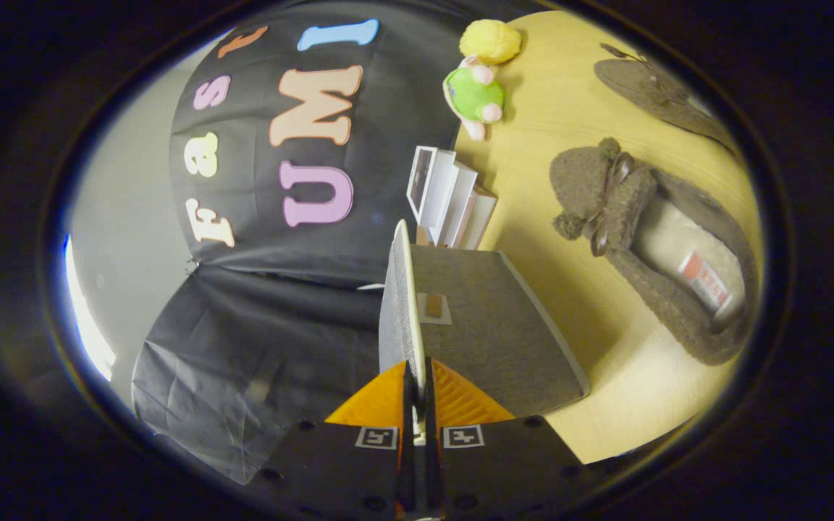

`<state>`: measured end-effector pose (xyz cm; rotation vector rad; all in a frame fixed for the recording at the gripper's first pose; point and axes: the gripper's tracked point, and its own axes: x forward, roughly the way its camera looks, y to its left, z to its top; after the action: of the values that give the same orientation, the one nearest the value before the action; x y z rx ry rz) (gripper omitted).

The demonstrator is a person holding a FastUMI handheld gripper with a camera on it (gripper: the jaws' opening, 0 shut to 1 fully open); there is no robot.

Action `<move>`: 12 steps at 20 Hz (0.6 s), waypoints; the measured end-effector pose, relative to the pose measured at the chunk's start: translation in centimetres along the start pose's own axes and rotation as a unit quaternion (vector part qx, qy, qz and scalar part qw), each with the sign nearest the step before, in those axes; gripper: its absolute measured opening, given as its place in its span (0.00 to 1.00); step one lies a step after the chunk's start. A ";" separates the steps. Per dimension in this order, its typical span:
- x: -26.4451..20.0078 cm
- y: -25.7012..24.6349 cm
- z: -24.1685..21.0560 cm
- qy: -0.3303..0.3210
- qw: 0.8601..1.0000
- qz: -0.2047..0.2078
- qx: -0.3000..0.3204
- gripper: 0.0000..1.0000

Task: Open the storage box then place both shoes into the box .Put the left shoe in first, then the right shoe, with the right side of both shoes facing outward in a uniform manner.

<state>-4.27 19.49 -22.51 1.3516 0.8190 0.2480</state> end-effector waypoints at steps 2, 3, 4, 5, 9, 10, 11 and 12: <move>-0.5 0.8 -0.1 0.012 0.999 -0.006 -0.041 0.03; -0.7 1.7 -0.1 0.017 0.999 0.000 -0.052 0.03; -1.0 2.8 -0.1 0.018 0.998 0.006 -0.061 0.03; -1.2 4.1 -0.1 0.020 0.997 0.013 -0.075 0.03; -1.3 9.8 -1.0 0.034 0.990 0.041 -0.128 0.03; -1.1 11.4 -1.5 0.040 0.988 0.050 -0.138 0.03; -0.8 12.9 -2.0 0.047 0.986 0.058 -0.149 0.03; -0.6 14.2 -2.6 0.053 0.983 0.065 -0.161 0.03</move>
<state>-2.28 24.53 -9.05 1.0942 0.7441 0.5353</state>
